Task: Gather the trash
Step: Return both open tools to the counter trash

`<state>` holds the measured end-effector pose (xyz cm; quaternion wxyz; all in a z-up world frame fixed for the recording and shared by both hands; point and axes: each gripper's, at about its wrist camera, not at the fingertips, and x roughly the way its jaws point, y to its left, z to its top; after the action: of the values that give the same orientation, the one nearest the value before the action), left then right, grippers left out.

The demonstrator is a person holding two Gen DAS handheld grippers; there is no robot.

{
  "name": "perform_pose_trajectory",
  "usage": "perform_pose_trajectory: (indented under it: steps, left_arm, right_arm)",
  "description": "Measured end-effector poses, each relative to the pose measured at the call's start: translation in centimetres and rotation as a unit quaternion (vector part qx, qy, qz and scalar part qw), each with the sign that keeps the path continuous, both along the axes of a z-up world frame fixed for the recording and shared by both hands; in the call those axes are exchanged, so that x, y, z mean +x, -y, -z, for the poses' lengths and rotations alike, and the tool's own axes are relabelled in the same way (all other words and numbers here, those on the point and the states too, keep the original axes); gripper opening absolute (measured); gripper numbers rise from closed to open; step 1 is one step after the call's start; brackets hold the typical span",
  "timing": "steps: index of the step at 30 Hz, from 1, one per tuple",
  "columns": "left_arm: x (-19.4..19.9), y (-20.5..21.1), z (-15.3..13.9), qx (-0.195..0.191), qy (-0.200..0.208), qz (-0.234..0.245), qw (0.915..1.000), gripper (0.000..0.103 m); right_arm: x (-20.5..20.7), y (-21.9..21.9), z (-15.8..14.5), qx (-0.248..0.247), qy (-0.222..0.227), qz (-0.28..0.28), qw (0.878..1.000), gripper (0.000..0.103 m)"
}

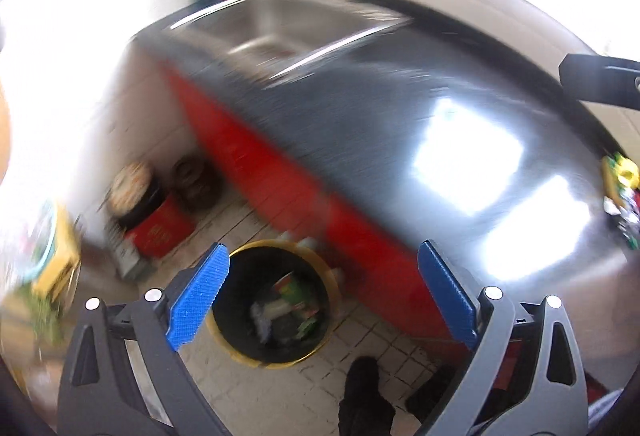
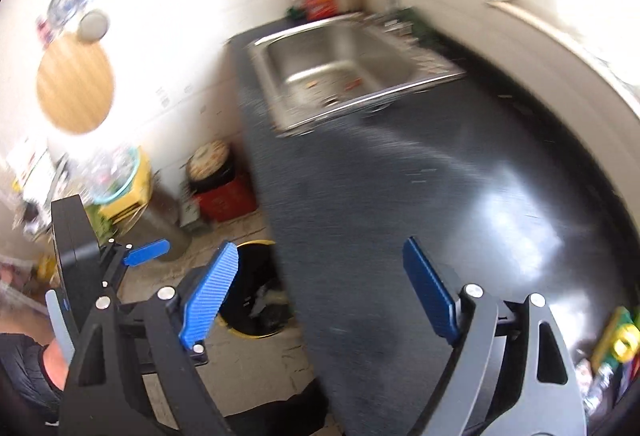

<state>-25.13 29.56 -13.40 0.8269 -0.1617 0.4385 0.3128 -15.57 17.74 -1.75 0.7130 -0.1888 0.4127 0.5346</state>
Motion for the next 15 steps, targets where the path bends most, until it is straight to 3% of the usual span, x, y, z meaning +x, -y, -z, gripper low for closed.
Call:
perform_pose_trajectory:
  steps: [2,5,9,15]
  left_arm:
    - [3.4,1.9,-1.0,0.002,0.009,0.052,0.9986,0.093]
    - [9.2,5.9,-2.7,0.013,0.024,0.148,0.9886,0.093]
    - [16.3,12.6,-4.7,0.026,0.046,0.269,0.9618,0.093]
    - [22.4,22.2,-5.8,0.031,0.063,0.394,0.9162,0.093]
  right_arm:
    - [2.9,4.5,-1.4,0.007,0.021,0.058,0.998,0.083]
    - [6.4,11.2,-2.8,0.012,0.046,0.138,0.989,0.083]
    - [10.0,20.7,-3.9,0.014,0.065,0.243,0.968,0.083]
    - [12.2,34.1,-2.8,-0.007,0.067,0.366,0.928,0.083]
